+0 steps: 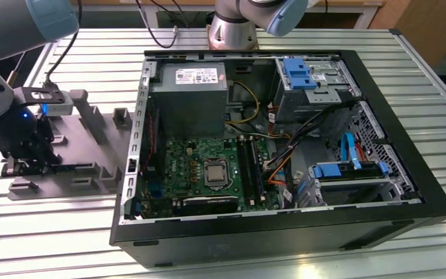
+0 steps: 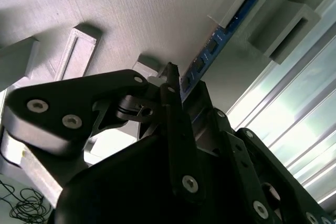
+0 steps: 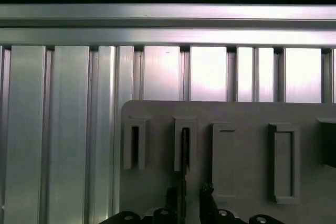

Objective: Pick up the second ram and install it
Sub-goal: 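Pick up the second ram and move it above second insertion slot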

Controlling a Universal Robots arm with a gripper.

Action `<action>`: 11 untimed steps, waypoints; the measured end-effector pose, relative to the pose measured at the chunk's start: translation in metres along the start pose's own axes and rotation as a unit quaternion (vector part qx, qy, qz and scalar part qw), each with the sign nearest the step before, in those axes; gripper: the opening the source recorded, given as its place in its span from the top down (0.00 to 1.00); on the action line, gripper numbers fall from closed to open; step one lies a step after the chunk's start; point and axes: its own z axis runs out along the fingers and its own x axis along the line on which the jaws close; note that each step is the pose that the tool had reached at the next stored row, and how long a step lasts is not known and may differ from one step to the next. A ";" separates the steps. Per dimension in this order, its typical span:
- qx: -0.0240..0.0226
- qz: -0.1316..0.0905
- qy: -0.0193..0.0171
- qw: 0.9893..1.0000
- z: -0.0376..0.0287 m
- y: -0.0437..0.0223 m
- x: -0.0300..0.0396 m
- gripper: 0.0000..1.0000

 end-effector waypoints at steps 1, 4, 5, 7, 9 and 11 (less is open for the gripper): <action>0.000 0.000 0.000 1.000 0.0002 -0.0003 0.0000 0.69; 0.000 0.000 0.000 1.000 0.0006 -0.0009 0.0000 0.71; 0.000 0.000 0.000 1.000 0.0007 -0.0010 0.0000 0.78; 0.000 0.000 0.001 1.000 0.0008 -0.0012 0.0000 0.78; 0.000 0.000 0.001 1.000 0.0008 -0.0012 0.0000 0.79; 0.000 0.000 0.001 1.000 0.0008 -0.0012 0.0000 0.86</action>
